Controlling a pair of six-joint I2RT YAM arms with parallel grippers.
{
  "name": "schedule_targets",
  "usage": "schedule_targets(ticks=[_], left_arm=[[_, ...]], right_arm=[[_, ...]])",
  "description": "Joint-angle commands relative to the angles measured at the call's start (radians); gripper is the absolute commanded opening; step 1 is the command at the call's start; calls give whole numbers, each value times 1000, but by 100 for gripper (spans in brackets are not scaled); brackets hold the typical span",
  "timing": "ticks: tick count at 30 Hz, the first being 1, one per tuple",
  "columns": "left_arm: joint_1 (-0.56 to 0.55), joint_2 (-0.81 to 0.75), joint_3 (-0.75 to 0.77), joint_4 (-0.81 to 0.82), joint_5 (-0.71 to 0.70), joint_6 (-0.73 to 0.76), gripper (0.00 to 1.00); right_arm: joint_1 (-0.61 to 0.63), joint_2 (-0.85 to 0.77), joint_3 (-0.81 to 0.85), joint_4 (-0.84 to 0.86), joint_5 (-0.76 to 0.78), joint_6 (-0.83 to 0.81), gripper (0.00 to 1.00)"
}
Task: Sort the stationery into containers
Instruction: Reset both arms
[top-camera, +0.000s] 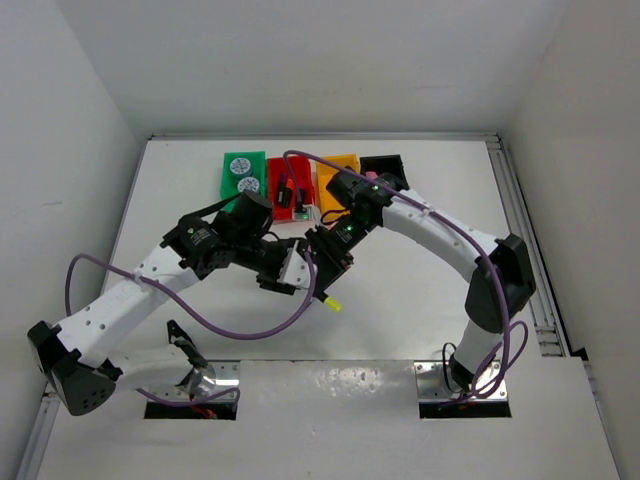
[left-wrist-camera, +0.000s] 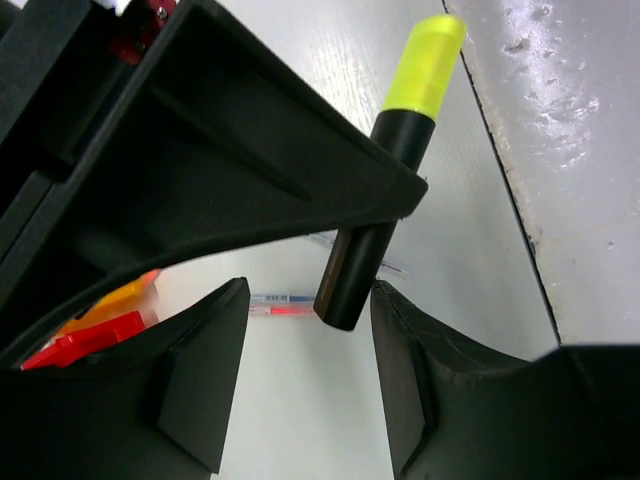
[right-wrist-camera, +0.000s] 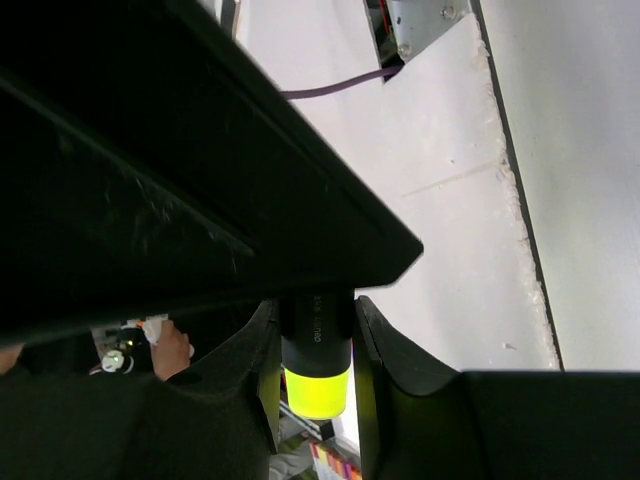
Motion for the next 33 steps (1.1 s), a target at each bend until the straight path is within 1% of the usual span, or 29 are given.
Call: schedule_targets(ticks=[1, 5, 8, 11, 12, 14, 15, 17, 18, 19, 20, 21, 22, 23, 24, 25, 26, 27, 28, 29, 30, 31, 33], left_arm=[[-30, 4, 45, 20, 10, 14, 58], [-42, 10, 51, 7, 7, 29, 52], [-50, 14, 51, -2, 4, 41, 45], [-56, 18, 42, -10, -6, 49, 35], [-54, 20, 42, -17, -6, 55, 30], [-54, 21, 38, -20, -21, 54, 23], [-54, 20, 38, -16, -24, 41, 17], [-54, 12, 30, 4, -27, 15, 10], [-53, 6, 24, 31, -30, -17, 4], [-54, -3, 19, 50, -38, -40, 1], [-51, -8, 13, 67, -42, -95, 0], [-48, -9, 13, 97, -46, -120, 0], [-30, -14, 16, 117, -50, -152, 0], [-24, -16, 25, 162, -58, -236, 0], [4, -16, 30, 182, -68, -276, 0], [15, -17, 35, 212, -88, -332, 0], [28, -22, 39, 283, -136, -459, 0], [62, -25, 41, 314, -153, -518, 0], [79, -26, 41, 347, -171, -578, 0], [99, -29, 36, 416, -235, -721, 0], [134, -29, 35, 447, -259, -794, 0], [150, -23, 45, 482, -272, -895, 0], [186, -17, 56, 521, -306, -1006, 0]], right_arm=[[4, 8, 50, 41, -49, 32, 0], [2, 20, 65, 44, -54, 44, 0], [4, 29, 82, 48, -59, 44, 0], [-7, 42, 127, 47, -59, 47, 0], [-10, 46, 139, 47, -56, 46, 0], [-19, 46, 182, 38, -36, 29, 0], [-25, 46, 196, 27, -17, 17, 5], [-48, 43, 228, 22, 0, 11, 15], [-62, 43, 237, 22, 4, 14, 25], [-92, 42, 257, 27, 21, 18, 48], [-109, 39, 268, 33, 30, 26, 55], [-131, 36, 277, 51, 39, 35, 60], [-189, 25, 298, 66, 64, 61, 67], [-221, 20, 323, 103, 73, 93, 67], [-293, 8, 334, 126, 88, 119, 68], [-327, -1, 344, 158, 146, 147, 68], [-359, -9, 363, 206, 195, 185, 68], [-416, -20, 366, 224, 252, 207, 68], [-442, -53, 363, 252, 362, 231, 68], [-462, -72, 322, 313, 392, 292, 67], [-497, -87, 296, 338, 411, 323, 67], [-505, -122, 257, 369, 435, 366, 67], [-504, -145, 237, 375, 444, 400, 67]])
